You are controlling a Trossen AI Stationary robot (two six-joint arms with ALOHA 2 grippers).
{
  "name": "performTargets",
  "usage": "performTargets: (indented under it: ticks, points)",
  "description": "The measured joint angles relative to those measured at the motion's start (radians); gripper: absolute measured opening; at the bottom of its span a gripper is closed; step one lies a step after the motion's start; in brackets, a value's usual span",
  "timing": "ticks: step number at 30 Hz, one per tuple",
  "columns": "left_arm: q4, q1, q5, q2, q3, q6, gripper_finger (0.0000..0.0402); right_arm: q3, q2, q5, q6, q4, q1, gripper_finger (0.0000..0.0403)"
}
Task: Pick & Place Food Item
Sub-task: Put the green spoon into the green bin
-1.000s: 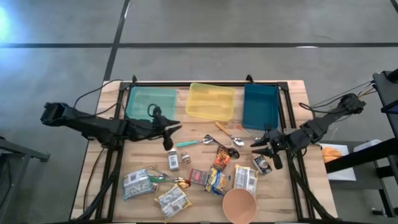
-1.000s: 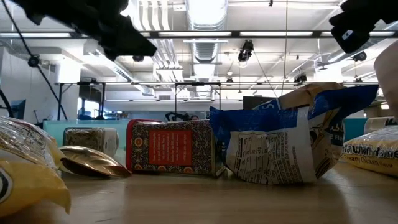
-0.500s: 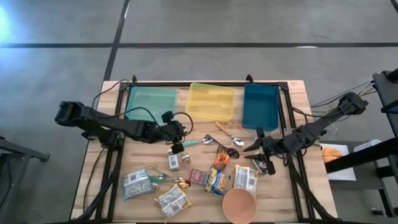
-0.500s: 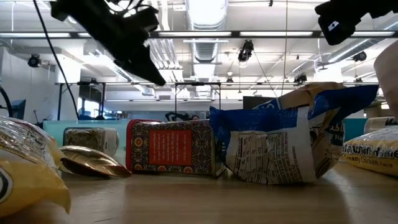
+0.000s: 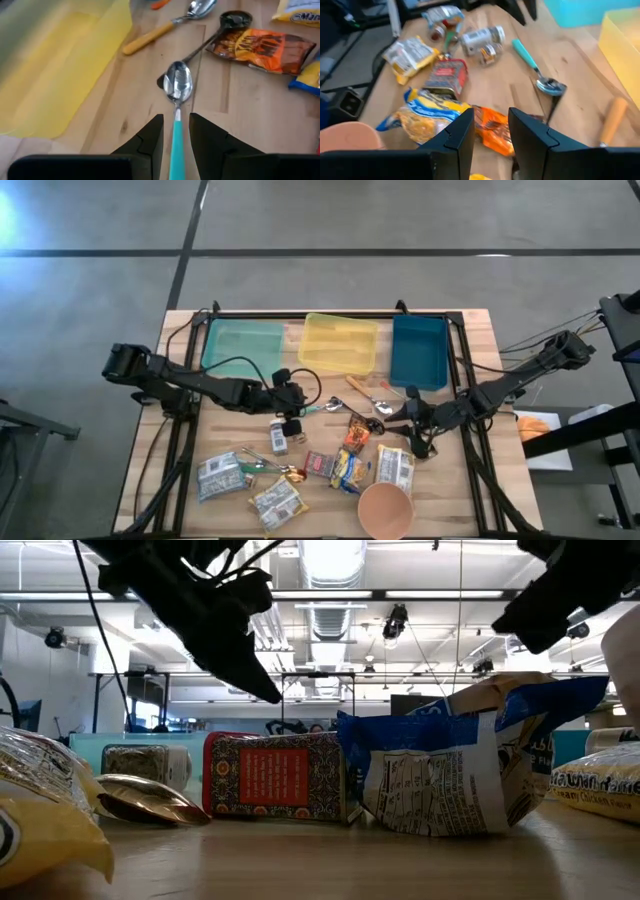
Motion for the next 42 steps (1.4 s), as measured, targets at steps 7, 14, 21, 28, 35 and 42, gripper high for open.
performTargets:
  ticks: [7, 14, 21, 28, 35, 42]
  points:
    - [-0.001, -0.001, 0.093, 0.035, 0.000, 0.021, 0.0133, -0.001, 0.011, 0.000, -0.011, 0.000, -0.017, 0.0119]
    - [0.036, 0.002, 0.092, 0.120, 0.001, 0.029, 0.0192, 0.000, 0.019, 0.026, -0.008, 0.021, -0.017, 0.0119]
    - [0.043, 0.012, 0.060, 0.206, 0.044, 0.048, 0.0205, -0.001, 0.074, 0.110, -0.007, 0.043, -0.017, 0.0119]
    - [0.043, 0.047, 0.050, 0.261, 0.087, 0.047, 0.0205, -0.001, 0.167, 0.110, -0.008, 0.103, -0.016, 0.0119]
    - [0.047, 0.086, 0.089, 0.284, 0.092, 0.044, 0.0205, -0.001, 0.232, 0.106, -0.013, 0.125, -0.016, 0.0119]
    - [0.050, 0.092, 0.137, 0.316, 0.092, 0.047, 0.0205, 0.000, 0.221, 0.106, -0.050, 0.146, -0.016, 0.0119]
